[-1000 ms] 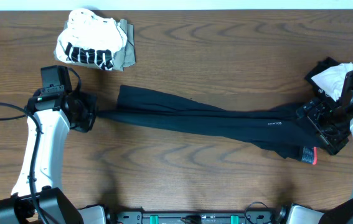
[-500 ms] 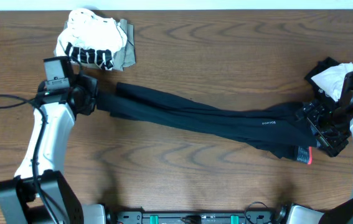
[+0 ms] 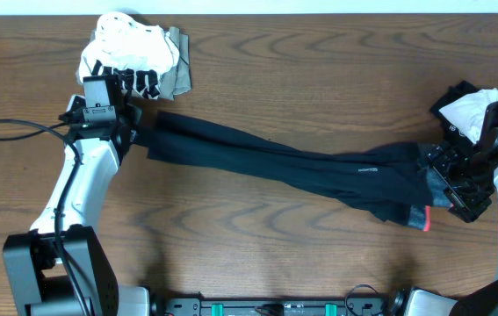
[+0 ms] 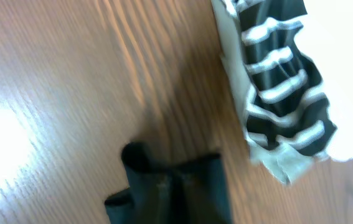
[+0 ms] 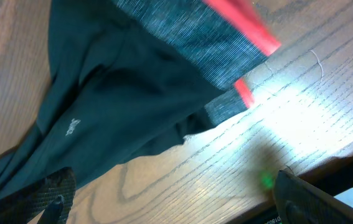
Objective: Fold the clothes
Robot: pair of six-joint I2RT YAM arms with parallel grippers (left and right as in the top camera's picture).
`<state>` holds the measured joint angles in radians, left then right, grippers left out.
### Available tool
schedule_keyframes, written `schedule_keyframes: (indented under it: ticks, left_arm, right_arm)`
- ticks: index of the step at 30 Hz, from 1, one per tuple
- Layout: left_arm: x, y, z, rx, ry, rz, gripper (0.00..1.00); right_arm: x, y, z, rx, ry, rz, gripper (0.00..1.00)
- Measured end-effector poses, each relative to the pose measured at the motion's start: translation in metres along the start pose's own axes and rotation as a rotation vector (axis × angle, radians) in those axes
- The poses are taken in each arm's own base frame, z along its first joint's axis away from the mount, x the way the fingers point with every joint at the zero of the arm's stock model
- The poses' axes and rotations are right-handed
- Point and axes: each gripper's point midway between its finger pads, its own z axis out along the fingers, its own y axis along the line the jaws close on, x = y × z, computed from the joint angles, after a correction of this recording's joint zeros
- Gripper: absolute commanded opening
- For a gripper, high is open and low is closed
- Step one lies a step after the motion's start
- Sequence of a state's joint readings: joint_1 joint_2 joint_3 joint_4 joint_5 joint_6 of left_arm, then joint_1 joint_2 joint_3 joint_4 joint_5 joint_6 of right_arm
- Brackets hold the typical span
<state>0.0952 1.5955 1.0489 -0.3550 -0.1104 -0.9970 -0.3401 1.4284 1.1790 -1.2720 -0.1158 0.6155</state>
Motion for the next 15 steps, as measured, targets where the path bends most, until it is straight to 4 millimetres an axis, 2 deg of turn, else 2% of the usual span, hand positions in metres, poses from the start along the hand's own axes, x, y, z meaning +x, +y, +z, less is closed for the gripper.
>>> schedule_keyframes:
  ticks: [1,2,4,9,15]
  left_arm:
    - [-0.003,0.002,0.001,-0.014,-0.019,0.017,0.66]
    - [-0.005,0.005,0.002,-0.026,-0.033,0.023,0.84]
    - [-0.009,0.008,0.004,-0.047,-0.054,0.057,0.98]
    - [-0.012,0.012,0.007,-0.073,-0.074,0.131,0.98]
    - [-0.005,0.026,0.001,-0.125,-0.036,0.212,0.98]
  right_arm:
    - [0.000,0.000,0.000,0.000,0.001,0.000,0.99]
    - [0.000,0.000,0.000,0.000,0.000,0.000,0.99]
    - [0.000,0.000,0.000,0.001,0.001,0.000,0.99]
    - [0.007,0.007,0.001,0.004,0.004,-0.043,0.99]
    - [0.023,0.031,0.004,-0.007,0.001,-0.197,0.99]
